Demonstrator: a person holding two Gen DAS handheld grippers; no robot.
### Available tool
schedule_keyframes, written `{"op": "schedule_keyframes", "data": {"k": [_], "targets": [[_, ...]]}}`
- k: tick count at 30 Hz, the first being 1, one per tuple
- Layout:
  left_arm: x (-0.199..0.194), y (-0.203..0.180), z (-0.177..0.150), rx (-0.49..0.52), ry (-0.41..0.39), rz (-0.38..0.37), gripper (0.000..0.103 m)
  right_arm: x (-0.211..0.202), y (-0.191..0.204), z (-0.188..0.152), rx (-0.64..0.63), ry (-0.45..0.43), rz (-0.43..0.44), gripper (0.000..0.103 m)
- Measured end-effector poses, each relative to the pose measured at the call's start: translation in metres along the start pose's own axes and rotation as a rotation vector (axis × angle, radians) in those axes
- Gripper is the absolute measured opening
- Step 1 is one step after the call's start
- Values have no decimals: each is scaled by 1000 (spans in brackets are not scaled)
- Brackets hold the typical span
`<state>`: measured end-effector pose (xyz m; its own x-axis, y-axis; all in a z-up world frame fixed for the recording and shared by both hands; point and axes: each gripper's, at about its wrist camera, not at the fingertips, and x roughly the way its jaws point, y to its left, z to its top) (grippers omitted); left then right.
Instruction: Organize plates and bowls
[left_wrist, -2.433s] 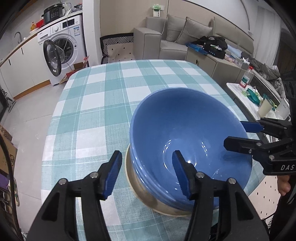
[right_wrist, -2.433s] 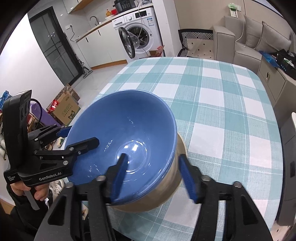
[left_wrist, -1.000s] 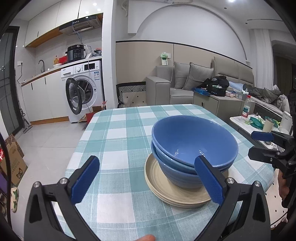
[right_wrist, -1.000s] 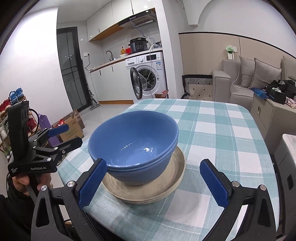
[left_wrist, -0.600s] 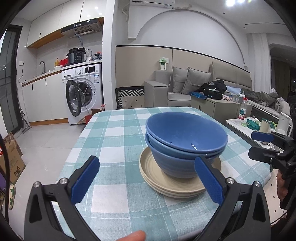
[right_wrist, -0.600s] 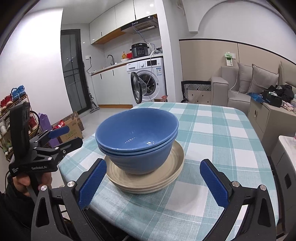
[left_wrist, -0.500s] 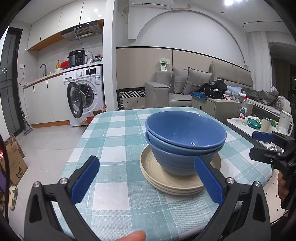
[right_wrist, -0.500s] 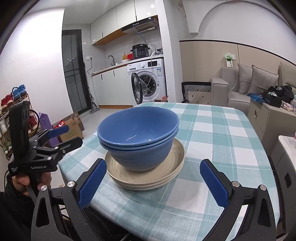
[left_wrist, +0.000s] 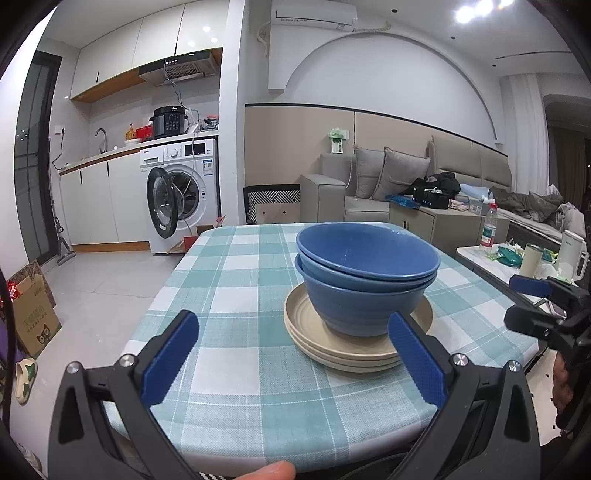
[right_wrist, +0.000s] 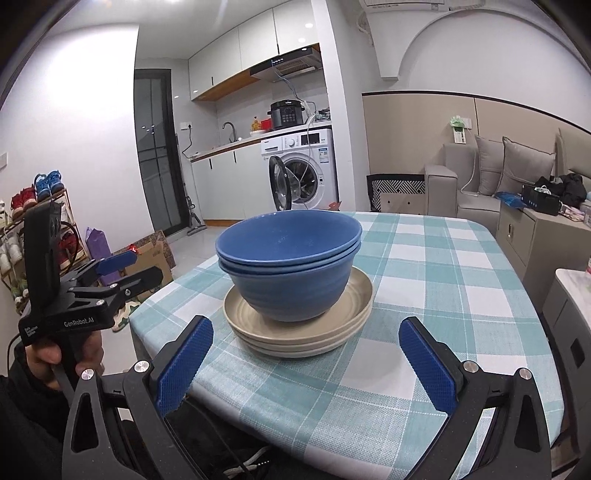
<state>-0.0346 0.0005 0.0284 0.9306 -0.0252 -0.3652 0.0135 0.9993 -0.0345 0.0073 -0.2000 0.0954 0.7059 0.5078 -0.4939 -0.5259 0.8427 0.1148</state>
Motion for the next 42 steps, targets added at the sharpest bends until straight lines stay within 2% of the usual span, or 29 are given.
{"op": "schedule_keyframes", "data": {"k": [8, 18, 24, 42], "targets": [[-7, -14, -12, 21, 7, -21, 103, -5, 6, -9, -1, -9, 4, 102], [-11, -14, -23, -12, 11, -38, 103, -11, 12, -25, 23, -34, 13, 102], [-12, -24, -28, 14, 13, -39, 103, -14, 12, -28, 30, -40, 22, 102], [-20, -27, -37, -1, -33, -37, 103, -20, 34, -38, -74, -75, 15, 102]]}}
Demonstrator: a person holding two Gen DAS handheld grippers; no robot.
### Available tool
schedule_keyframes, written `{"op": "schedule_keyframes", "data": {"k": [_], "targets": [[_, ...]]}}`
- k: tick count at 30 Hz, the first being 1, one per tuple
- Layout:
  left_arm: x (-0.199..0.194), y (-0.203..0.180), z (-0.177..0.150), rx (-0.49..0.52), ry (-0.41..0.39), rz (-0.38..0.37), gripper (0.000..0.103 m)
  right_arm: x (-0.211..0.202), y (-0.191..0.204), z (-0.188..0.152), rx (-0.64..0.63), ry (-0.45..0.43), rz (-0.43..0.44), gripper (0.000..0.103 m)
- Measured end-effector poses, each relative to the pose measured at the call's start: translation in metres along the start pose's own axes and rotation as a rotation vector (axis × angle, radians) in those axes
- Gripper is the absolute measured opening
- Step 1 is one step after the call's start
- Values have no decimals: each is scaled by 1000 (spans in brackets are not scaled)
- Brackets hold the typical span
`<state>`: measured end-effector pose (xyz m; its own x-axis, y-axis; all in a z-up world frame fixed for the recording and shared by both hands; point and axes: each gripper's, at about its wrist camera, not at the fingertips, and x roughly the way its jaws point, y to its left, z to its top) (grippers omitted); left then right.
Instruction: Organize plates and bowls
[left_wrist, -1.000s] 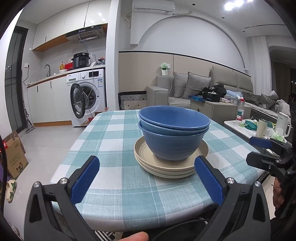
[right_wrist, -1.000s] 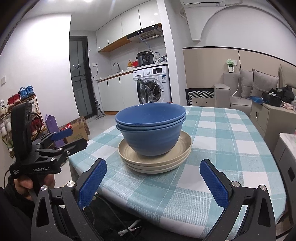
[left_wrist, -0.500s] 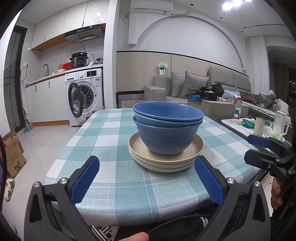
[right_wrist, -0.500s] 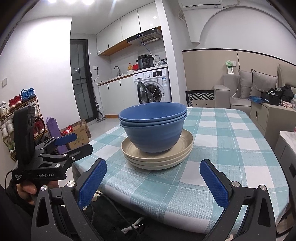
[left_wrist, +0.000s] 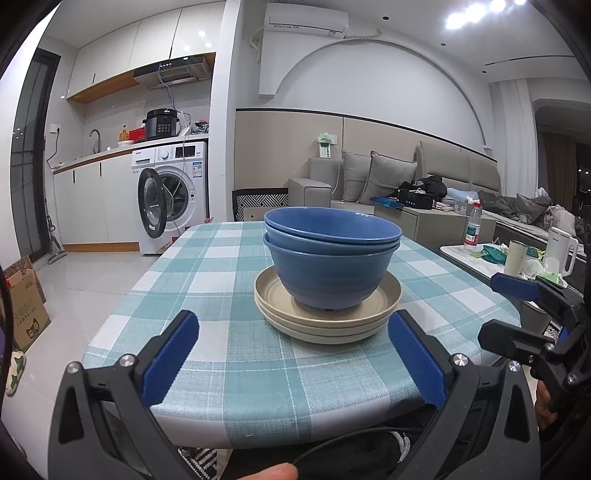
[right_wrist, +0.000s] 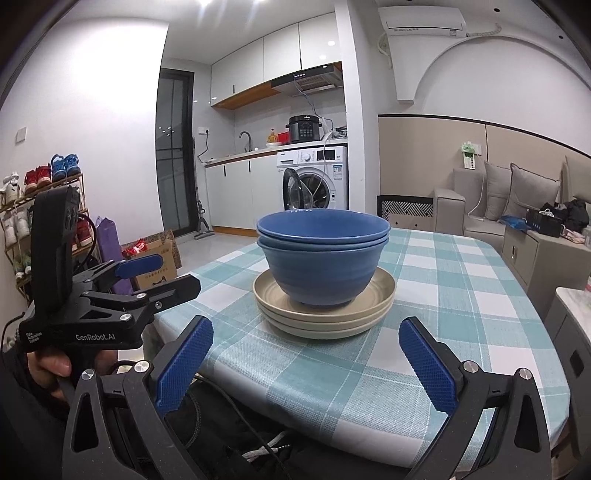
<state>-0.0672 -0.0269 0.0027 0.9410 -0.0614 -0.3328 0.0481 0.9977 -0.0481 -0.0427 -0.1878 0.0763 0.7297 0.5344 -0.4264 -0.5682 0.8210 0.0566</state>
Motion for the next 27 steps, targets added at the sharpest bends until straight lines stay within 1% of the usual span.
{"op": "schedule_keyframes", "data": {"k": [27], "targets": [[-1, -3, -1, 13, -10, 6, 103, 2, 2, -2, -1, 0, 7, 102]]}}
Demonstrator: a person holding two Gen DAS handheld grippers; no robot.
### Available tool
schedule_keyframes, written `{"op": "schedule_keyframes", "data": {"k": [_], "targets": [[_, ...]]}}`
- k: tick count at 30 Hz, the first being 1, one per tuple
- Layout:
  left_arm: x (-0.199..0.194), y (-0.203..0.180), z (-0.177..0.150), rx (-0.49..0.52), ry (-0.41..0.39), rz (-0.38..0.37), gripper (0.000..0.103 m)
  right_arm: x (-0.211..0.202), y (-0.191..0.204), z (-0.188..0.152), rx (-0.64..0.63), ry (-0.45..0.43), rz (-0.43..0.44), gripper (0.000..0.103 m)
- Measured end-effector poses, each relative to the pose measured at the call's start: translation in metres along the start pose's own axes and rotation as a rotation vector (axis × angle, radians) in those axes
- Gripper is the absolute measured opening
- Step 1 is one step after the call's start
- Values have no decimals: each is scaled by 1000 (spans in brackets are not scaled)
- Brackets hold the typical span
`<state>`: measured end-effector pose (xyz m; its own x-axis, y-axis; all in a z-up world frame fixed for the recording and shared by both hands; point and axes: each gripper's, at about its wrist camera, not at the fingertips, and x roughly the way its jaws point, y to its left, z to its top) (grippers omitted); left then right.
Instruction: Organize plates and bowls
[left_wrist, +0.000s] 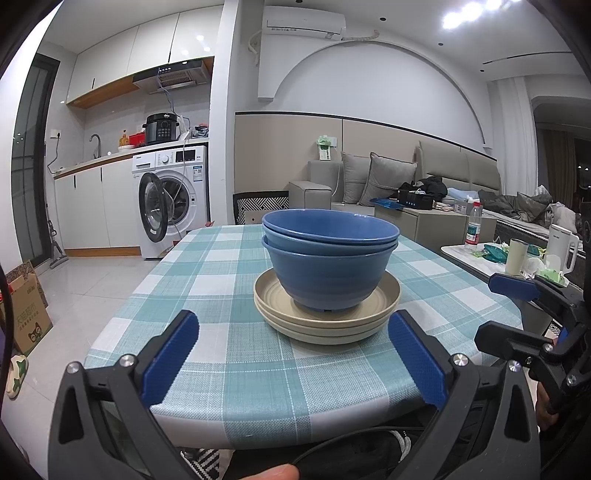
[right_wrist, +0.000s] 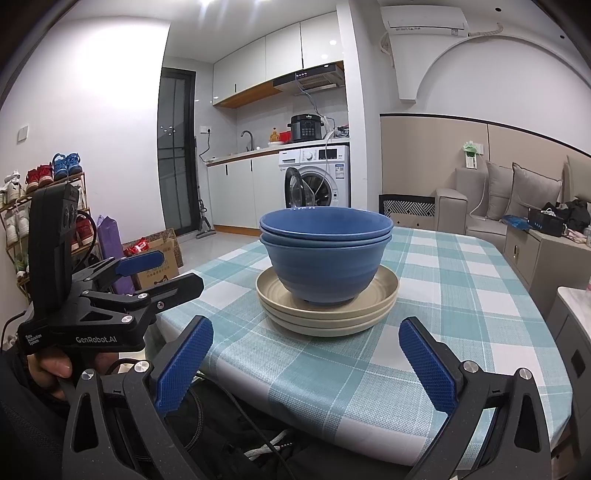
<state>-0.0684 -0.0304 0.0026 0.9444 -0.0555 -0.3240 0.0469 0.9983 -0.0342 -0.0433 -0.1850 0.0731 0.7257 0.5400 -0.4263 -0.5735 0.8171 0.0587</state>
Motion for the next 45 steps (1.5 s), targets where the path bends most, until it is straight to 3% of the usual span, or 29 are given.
{"op": "schedule_keyframes", "data": {"k": [45], "targets": [[2, 5, 1, -17, -3, 20, 103, -2, -7, 2, 22, -4, -29, 102]]}}
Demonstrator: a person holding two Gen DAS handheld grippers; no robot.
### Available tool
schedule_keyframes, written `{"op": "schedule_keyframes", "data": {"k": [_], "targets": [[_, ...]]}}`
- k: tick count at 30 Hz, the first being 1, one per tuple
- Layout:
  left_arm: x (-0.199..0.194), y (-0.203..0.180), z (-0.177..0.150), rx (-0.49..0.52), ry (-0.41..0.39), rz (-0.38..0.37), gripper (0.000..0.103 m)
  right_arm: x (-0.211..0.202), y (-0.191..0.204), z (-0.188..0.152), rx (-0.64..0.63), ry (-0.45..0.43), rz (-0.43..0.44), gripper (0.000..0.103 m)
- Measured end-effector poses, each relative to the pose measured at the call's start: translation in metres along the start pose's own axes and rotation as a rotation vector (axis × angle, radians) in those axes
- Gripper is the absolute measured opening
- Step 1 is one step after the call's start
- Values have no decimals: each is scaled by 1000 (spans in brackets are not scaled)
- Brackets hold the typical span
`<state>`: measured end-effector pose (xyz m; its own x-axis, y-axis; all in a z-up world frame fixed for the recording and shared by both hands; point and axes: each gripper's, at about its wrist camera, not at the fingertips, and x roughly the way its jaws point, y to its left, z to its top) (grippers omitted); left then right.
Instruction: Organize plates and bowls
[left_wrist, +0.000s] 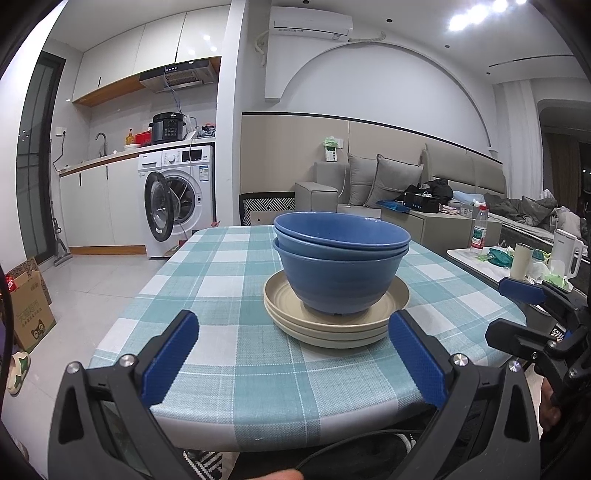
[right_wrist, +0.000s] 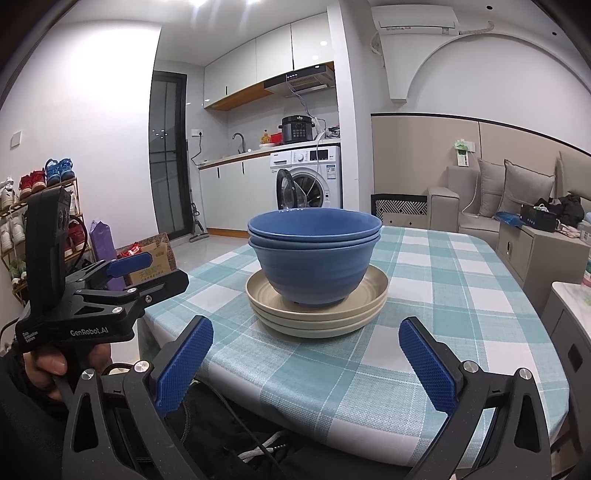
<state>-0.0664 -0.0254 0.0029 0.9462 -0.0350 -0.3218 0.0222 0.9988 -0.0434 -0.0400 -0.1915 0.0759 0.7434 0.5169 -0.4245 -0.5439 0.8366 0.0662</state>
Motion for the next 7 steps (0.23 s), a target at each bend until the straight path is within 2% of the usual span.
{"op": "schedule_keyframes", "data": {"k": [7], "targets": [[-1, 2, 0, -8, -2, -8, 103, 0, 0, 0, 0, 0, -1, 102]]}}
